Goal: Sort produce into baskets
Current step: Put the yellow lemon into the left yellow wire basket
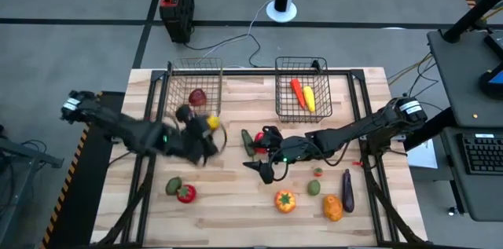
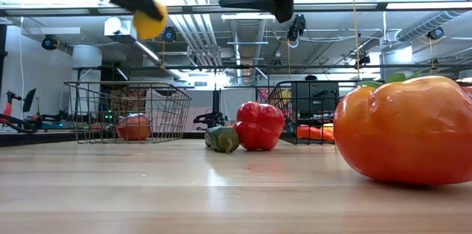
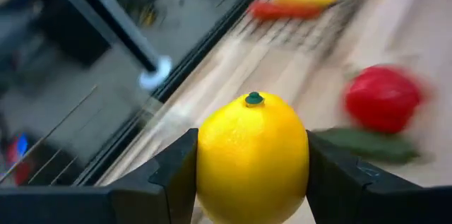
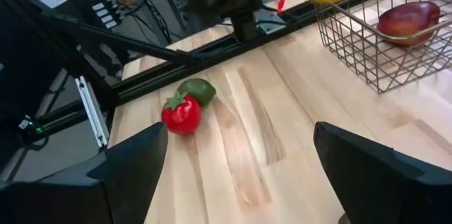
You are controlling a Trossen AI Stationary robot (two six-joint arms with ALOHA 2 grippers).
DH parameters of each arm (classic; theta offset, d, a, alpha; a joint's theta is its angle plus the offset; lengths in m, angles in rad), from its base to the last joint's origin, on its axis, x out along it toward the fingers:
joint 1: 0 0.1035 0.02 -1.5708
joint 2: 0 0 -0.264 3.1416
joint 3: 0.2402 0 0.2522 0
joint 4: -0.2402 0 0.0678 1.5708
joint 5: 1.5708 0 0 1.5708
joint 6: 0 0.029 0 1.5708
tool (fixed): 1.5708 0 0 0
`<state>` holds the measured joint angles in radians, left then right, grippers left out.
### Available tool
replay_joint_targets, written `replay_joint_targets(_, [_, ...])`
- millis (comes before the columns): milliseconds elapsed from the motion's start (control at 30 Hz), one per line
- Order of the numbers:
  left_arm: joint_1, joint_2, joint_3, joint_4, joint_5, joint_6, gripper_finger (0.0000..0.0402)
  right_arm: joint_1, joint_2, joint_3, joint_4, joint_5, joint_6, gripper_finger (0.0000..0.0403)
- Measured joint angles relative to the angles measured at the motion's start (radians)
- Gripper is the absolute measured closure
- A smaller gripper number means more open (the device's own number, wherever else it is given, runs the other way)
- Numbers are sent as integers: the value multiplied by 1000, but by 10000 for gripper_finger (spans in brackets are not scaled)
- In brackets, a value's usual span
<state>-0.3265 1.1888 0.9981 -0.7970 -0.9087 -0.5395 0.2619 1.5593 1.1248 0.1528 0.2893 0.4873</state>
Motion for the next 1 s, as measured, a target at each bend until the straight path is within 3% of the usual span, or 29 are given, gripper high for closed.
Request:
replay_joint_targets(233, [378,-111,-10,-166,255,56,213,0,3,0,-14,0,3,55])
replay_joint_targets(500, [708,-74,-12,-161,341,242,213,6,5,0,-15,0,18,55])
replay_joint_targets(633, [771,-28,-13,-155,352,300,213,7,5,0,-18,0,35,55])
replay_joint_targets(1000, [776,71,-13,-134,379,458,208,7,5,0,-21,0,39,55])
